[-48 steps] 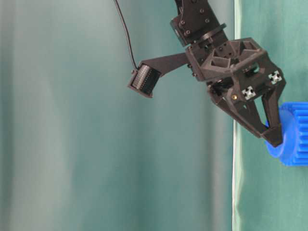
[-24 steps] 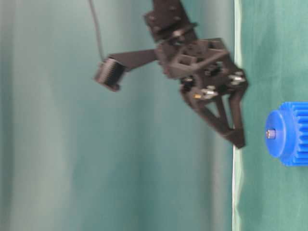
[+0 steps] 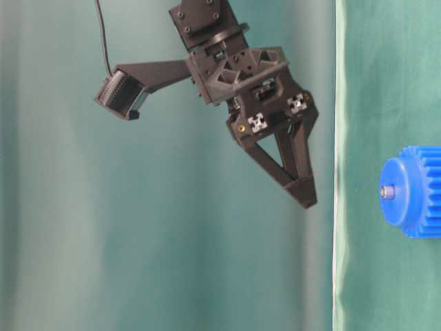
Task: Insert the shaft placed at a random location into the center hole of the medium gear at another random location.
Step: 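Open the right gripper and withdraw it up and right from the gear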
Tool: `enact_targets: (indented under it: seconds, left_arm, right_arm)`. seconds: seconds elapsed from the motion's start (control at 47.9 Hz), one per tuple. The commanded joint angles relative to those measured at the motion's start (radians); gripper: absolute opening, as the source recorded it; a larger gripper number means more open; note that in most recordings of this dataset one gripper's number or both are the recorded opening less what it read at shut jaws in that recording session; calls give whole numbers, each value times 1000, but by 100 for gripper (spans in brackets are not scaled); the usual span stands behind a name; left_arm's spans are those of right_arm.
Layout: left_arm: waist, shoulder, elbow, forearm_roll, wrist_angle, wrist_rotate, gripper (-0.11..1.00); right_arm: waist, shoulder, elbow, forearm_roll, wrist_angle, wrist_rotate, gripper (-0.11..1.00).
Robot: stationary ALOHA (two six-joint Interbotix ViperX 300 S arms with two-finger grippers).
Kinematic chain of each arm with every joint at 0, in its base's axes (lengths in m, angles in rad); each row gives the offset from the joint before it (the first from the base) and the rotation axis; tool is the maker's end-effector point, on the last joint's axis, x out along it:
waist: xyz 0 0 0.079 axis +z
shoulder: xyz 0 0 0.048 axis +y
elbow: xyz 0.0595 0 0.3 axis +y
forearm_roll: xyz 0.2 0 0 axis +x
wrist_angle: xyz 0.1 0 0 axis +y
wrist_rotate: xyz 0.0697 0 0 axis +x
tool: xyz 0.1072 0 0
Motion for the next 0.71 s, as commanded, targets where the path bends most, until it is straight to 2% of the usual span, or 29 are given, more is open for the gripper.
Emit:
enact_targets:
  seconds: [0.0, 0.689]
  left_arm:
    - [0, 6, -11, 3, -5, 0, 0]
    - [0, 6, -12, 3, -5, 0, 0]
  right_arm:
    - [3, -44, 3, -2, 0, -9, 83]
    - [3, -382, 288, 5, 0, -3, 83]
